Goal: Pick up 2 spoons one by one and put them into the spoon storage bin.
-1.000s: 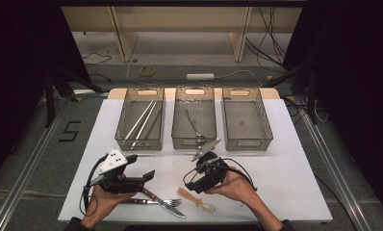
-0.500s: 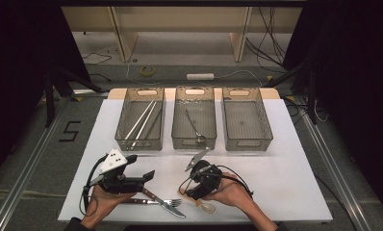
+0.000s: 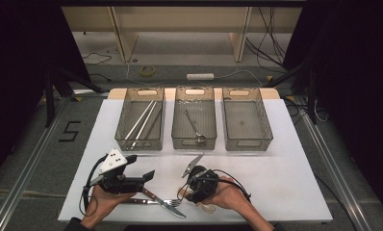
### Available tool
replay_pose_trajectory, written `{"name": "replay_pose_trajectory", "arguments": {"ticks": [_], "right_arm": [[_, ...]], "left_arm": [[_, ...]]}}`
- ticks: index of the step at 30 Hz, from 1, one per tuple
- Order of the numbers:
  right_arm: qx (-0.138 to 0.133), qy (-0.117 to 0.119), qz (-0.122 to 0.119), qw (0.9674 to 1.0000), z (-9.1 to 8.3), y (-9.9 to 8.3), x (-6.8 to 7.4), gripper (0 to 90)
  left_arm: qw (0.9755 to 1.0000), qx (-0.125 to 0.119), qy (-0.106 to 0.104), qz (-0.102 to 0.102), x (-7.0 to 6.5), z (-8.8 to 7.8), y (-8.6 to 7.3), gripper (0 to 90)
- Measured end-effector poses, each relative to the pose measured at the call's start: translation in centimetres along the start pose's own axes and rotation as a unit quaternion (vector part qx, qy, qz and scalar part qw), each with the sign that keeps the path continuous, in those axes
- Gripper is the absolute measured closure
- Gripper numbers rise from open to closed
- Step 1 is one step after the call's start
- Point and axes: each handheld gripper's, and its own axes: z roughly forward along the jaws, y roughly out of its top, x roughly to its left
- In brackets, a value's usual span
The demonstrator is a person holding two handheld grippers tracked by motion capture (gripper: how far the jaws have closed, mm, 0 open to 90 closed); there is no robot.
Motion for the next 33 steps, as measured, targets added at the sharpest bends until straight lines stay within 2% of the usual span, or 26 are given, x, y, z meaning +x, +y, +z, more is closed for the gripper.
{"name": "replay_pose_trajectory", "arguments": {"ticks": [10,18,24,26,28,33], "right_arm": [[0.013,0.001,-0.013,0.9998,0.63,0.18,0.28,67.3],[0.027,-0.016,-0.022,0.9993,0.94,0.35,0.57,72.5],[0.028,-0.017,-0.02,0.9993,0.92,0.37,0.54,75.3],[0.026,-0.019,-0.031,0.999,0.94,0.4,0.44,75.6],[0.03,-0.019,-0.028,0.999,0.8,0.46,0.6,75.9],[0.013,-0.013,-0.041,0.999,-0.02,0.48,0.38,76.1]], "left_arm": [[1.0,0.002,-0.001,0.001,-0.07,0.05,0.0,16.0],[1.0,0.002,-0.001,0.002,-0.06,0.05,0.02,16.0],[1.0,0.003,-0.002,0.003,-0.09,0.04,0.02,16.0],[1.0,0.003,-0.002,0.004,-0.1,0.02,0.02,16.0],[1.0,0.003,-0.001,0.003,-0.1,0.01,0.02,16.1],[1.0,0.002,-0.001,0.003,-0.1,0.0,0.01,16.0]]}}
